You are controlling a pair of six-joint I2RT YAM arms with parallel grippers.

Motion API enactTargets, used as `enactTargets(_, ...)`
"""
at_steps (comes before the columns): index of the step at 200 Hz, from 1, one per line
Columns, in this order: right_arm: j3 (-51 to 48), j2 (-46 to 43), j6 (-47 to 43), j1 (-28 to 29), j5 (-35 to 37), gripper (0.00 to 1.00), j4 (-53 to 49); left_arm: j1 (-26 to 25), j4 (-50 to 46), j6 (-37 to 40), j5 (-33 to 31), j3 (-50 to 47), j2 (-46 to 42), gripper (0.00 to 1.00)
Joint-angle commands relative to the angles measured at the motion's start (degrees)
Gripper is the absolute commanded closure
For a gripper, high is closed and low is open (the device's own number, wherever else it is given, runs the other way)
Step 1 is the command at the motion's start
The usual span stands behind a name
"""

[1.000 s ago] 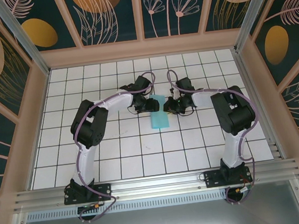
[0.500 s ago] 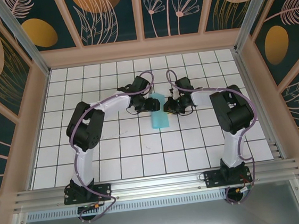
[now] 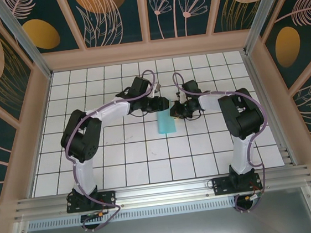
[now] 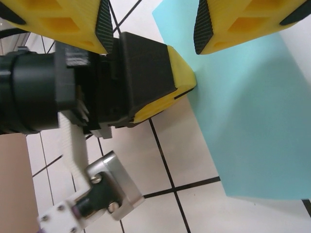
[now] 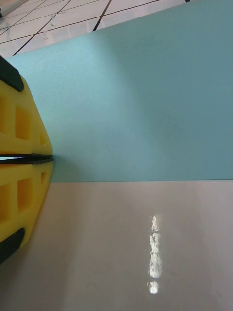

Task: Fold a paper plane with a square sheet of paper (fold left side to right side)
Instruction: First fold the square sheet of paper in half at the center of the table, then hold the square sheet of paper at the center of the table.

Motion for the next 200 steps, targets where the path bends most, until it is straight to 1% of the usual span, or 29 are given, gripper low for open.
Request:
enactTargets(1, 0.7, 2.5, -0.8, 0.5, 2.6, 0.86, -3.3, 0.0, 2.1, -1.0, 1.5, -1.0, 2.4, 0.49)
enactTargets(62, 1.0, 2.4, -1.1, 0.6, 2.9, 0.86, -4.0, 0.1, -0.9, 1.0, -4.9, -2.3, 5.4, 0.5)
enactTargets(115, 1.1, 2.0, -1.5, 0.6, 2.8, 0.86, -4.3, 0.2, -0.9, 1.7, -6.5, -4.5, 6.1, 0.5)
enactTargets(140, 0.6, -0.2, -1.0, 0.2, -0.4, 0.86, -1.1, 0.2, -0.6, 2.1, -6.2, -5.1, 6.3, 0.5)
enactTargets(157, 0.7, -2.6, 0.0, -1.1, -3.5, 0.86, 0.9, 0.2, -0.4, 2.1, -5.9, -5.5, 6.4, 0.51)
enactTargets(174, 1.6, -4.6, 0.3, -2.4, -5.1, 0.86, 1.2, 0.2, -0.1, 2.0, -5.9, -5.7, 6.4, 0.51)
enactTargets(200, 3.9, -4.5, 1.0, -2.7, -7.3, 0.87, 2.1, 0.2, 0.1, 1.8, -5.9, -5.9, 6.4, 0.51)
